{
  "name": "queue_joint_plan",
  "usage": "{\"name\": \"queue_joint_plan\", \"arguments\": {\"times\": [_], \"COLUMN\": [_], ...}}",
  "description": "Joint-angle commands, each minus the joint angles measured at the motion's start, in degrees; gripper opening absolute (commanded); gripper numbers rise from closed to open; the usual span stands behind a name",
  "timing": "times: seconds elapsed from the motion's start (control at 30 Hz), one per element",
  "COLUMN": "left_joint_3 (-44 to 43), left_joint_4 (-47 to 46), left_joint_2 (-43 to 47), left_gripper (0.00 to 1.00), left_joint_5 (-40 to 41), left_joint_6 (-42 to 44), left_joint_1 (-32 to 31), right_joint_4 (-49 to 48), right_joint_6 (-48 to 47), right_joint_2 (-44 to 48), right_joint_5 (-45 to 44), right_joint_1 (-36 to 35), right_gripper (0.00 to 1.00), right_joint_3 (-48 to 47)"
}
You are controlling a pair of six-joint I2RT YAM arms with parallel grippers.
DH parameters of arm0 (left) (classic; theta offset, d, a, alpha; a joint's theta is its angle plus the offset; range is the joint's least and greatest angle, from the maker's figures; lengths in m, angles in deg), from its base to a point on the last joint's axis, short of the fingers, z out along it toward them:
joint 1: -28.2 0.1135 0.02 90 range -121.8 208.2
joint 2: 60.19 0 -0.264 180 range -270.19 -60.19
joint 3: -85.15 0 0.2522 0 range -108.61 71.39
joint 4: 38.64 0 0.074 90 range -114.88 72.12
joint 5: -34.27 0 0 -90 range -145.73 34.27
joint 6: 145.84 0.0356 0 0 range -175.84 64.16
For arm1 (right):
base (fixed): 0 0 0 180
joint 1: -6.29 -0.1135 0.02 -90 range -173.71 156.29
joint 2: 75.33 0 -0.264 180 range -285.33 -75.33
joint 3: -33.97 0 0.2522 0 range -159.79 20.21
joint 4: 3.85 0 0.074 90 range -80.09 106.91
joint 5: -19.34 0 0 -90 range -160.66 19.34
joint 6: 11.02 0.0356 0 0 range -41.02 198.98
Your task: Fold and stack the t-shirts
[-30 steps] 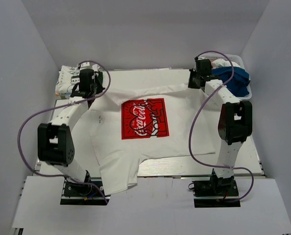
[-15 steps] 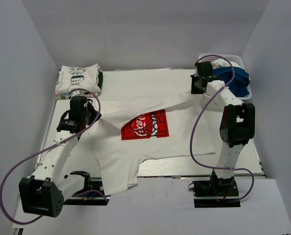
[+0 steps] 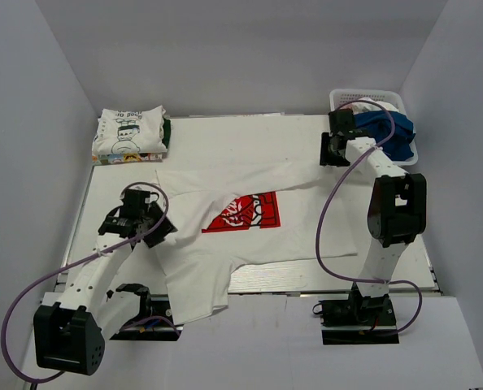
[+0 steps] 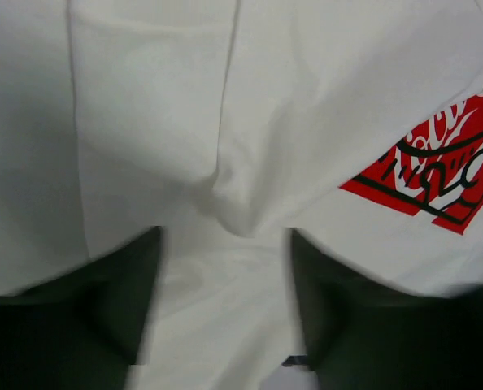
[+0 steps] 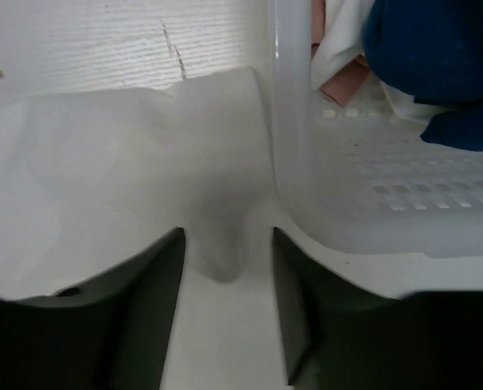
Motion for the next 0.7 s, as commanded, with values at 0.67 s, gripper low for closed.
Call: {"name": "queue_joint_plan", "arguments": {"times": [0.67], "left_joint_3": [-28.4], "left_joint_4": [-23.9], "left_joint_2": [-45.3], "left_gripper": [1.0], "left_joint_5": [1.1], "left_joint_6": [7.3], "left_joint_1": [-0.1], "right_joint_4": [-6.6], "right_joint_6": [3.9], "right_joint_2": [-8.0], "right_joint_5": [16.6], "right_joint_1": [-3.0], "right_gripper": [0.9], "right_joint_3": [-5.7]}}
